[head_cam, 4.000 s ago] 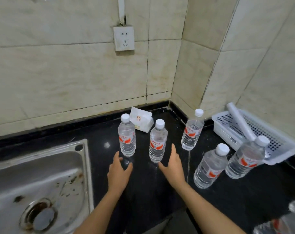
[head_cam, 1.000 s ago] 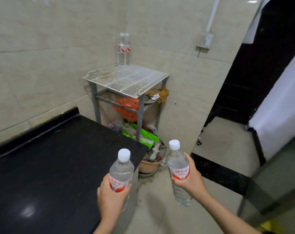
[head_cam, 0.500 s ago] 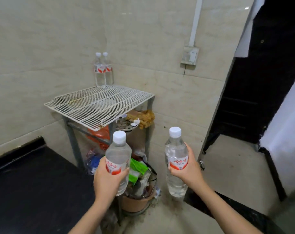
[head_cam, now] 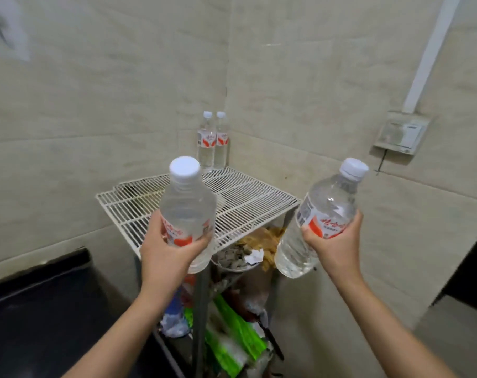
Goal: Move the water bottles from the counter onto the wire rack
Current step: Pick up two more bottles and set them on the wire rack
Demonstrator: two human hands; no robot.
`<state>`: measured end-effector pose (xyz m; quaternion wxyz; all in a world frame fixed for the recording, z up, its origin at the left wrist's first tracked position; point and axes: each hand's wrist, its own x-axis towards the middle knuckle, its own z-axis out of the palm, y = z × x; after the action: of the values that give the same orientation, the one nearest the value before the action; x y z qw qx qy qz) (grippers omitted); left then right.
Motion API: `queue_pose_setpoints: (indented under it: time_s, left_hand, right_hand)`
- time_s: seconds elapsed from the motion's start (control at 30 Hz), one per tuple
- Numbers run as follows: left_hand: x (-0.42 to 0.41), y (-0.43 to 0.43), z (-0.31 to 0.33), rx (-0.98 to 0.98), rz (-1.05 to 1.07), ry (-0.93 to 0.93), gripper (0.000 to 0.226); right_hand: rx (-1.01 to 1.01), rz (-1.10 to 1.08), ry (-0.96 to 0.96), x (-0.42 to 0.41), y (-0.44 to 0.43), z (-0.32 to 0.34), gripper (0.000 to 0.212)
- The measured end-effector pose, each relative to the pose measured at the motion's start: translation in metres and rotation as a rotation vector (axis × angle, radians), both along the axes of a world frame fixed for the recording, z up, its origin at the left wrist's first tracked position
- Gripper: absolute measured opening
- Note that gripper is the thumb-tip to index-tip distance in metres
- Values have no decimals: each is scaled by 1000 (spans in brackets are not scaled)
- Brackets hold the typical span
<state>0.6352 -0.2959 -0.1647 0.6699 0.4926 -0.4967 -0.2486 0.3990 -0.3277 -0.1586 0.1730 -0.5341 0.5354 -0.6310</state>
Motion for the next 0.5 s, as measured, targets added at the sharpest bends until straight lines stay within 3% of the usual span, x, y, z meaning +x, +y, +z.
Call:
queue_pose_setpoints:
  time_s: [0.2,0.5]
  left_hand:
    - [19,-95,19,-21,80,38,64]
    - [15,-197,20,120,162,13,59]
  right_hand:
    - [25,90,138,-2,-99,24,87]
    - [93,204,76,7,-225,32,77]
